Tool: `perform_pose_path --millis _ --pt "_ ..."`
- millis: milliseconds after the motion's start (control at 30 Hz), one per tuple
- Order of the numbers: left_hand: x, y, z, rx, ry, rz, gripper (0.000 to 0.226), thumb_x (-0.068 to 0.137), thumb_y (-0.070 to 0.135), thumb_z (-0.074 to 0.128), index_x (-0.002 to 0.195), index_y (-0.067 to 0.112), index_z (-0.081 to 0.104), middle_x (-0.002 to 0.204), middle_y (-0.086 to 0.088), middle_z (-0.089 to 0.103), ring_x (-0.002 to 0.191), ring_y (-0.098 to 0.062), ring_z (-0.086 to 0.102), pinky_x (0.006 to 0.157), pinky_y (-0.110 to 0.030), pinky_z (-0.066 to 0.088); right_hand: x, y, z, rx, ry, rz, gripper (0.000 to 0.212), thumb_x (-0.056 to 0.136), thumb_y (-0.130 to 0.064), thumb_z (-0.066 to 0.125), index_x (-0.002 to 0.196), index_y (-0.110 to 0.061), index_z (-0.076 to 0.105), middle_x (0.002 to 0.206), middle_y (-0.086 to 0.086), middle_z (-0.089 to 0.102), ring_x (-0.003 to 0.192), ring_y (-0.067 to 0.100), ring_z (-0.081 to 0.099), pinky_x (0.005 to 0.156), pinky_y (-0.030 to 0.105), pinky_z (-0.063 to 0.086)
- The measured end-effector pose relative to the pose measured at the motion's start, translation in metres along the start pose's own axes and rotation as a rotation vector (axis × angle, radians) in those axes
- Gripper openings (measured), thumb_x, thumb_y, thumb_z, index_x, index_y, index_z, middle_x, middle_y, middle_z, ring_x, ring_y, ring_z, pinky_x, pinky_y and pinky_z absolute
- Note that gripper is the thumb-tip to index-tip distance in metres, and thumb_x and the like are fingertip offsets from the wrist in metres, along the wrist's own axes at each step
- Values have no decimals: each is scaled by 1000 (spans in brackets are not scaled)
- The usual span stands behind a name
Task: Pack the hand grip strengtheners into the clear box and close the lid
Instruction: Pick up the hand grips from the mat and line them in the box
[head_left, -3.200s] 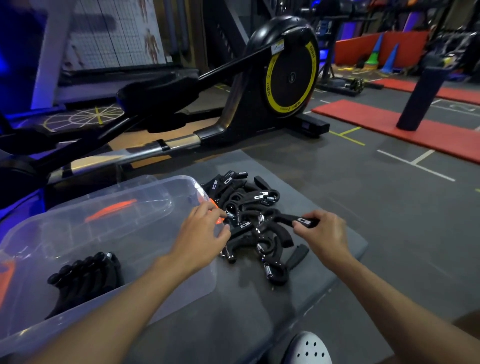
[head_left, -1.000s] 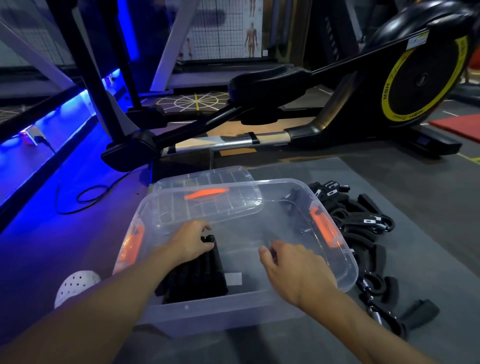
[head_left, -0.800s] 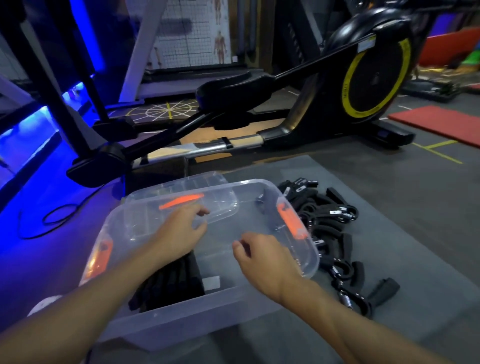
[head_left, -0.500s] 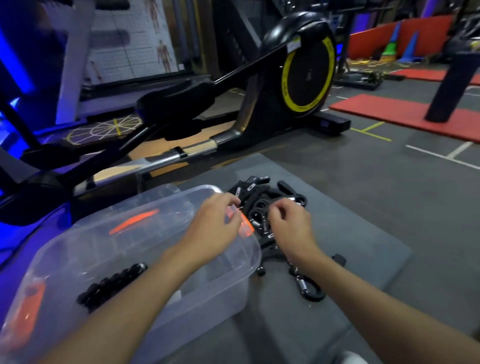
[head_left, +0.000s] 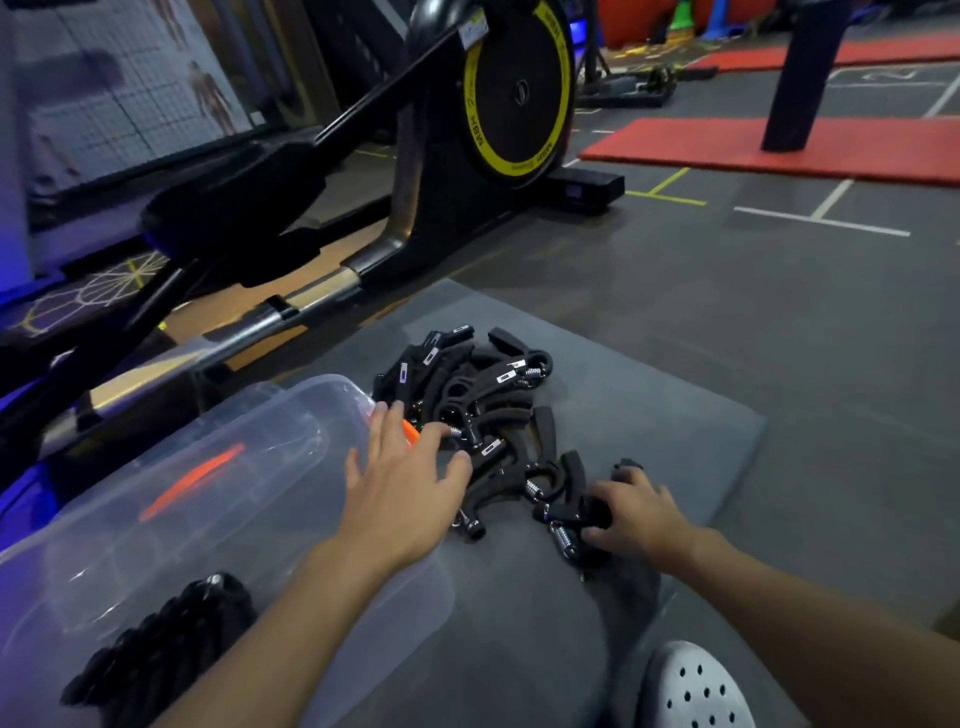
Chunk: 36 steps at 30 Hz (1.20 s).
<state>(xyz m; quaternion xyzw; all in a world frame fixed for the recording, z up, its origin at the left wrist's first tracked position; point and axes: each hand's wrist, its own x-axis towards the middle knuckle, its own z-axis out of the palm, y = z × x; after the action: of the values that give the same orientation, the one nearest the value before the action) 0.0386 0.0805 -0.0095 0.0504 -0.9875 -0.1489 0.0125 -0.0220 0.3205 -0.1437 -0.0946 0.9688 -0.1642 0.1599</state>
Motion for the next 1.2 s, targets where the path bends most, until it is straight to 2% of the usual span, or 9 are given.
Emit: perform_pose_path --millis 100,267,400,467,600,800,1033,1100,1200 --pt "-2 0 0 -9 -4 -4 41 97 47 33 135 36 43 164 -4 3 150 -16 -14 120 -54 4 2 2 6 -97 -14 -51 51 74 -46 64 121 -32 51 132 -8 52 143 22 18 111 45 24" --pt "-4 2 -3 -31 -15 -11 38 97 44 34 132 38 45 164 -3 3 149 -15 -16 120 -55 5 4 2 8 -19 38 -60 74 73 -46 71 138 -29 40 138 1 41 141 29 19 110 42 32" --pt "-5 2 -4 -36 -24 -16 37 97 43 33 131 37 46 163 -3 3 149 -14 -16 119 -56 6 9 8 10 171 113 96 112 63 -51 83 152 -21 21 155 20 15 145 36 9 117 40 20" --pt "-5 3 -4 -34 -25 -18 37 96 42 33 130 37 47 163 -3 4 149 -14 -16 119 -56 6 13 10 7 248 78 138 120 58 -49 87 152 -15 19 154 19 18 144 36 15 116 39 22" --pt "-5 5 -4 -34 -27 -23 35 96 40 33 128 36 48 163 -2 4 149 -13 -16 119 -56 7 14 7 6 259 121 122 116 55 -44 89 146 -9 25 140 15 32 133 35 31 109 37 32" --pt "-5 5 -5 -32 -28 -24 35 96 38 33 128 37 48 163 -3 4 149 -14 -16 119 -56 6 3 1 1 177 194 62 118 56 -44 82 147 -5 18 135 16 29 127 37 31 109 37 31" --pt "-5 5 -8 -27 -40 -27 35 96 37 34 126 32 50 162 -4 7 149 -14 -15 118 -58 5 -19 -6 -36 218 364 -70 103 55 -37 82 136 -3 31 130 11 29 127 30 32 106 28 32" --pt "-5 5 -12 -15 -48 -29 34 96 41 36 123 31 53 159 -2 17 150 -15 -7 117 -60 5 -26 -19 -55 244 456 -140 110 57 -37 83 143 -1 25 138 11 26 132 29 30 110 28 30" --pt "0 9 -26 -128 94 -2 31 93 46 46 116 31 59 135 8 51 136 -16 37 114 -56 23 -33 -50 -87 307 597 -270 118 58 -38 85 148 0 19 148 9 19 138 25 25 114 31 27"
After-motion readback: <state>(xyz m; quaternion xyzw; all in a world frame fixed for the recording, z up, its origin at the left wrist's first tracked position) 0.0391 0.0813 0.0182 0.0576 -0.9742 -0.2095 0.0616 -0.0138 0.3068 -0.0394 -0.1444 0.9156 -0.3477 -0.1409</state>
